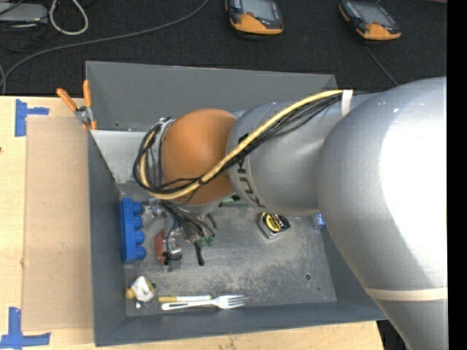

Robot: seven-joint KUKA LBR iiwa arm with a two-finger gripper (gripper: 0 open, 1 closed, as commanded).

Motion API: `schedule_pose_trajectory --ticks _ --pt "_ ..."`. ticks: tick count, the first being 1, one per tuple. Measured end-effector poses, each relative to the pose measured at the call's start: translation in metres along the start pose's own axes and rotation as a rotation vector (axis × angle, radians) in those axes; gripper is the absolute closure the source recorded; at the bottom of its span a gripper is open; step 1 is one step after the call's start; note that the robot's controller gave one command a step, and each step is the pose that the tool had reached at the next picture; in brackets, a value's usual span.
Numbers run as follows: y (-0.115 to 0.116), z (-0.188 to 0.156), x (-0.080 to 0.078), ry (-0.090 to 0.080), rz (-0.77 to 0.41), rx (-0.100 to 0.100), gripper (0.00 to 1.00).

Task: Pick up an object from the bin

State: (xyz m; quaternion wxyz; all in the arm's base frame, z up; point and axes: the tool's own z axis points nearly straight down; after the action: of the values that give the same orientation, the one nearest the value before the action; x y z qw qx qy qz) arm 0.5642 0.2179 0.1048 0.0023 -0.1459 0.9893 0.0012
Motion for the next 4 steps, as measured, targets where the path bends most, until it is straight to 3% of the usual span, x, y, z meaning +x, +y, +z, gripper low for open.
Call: schedule_pose_trajectory --ticks 1,2,3,4 --pt "-0.024 0.029 0.014 0.006 -0.251 0.0 0.0" --pt "-0.022 -0.018 0.012 0.011 -0.179 -0.002 0.0" --pt "-0.029 -0.056 0.015 0.006 -0.176 -0.002 0.0" --pt "-0.068 -0.094 0.002 0.004 -0.364 -0.004 0.0"
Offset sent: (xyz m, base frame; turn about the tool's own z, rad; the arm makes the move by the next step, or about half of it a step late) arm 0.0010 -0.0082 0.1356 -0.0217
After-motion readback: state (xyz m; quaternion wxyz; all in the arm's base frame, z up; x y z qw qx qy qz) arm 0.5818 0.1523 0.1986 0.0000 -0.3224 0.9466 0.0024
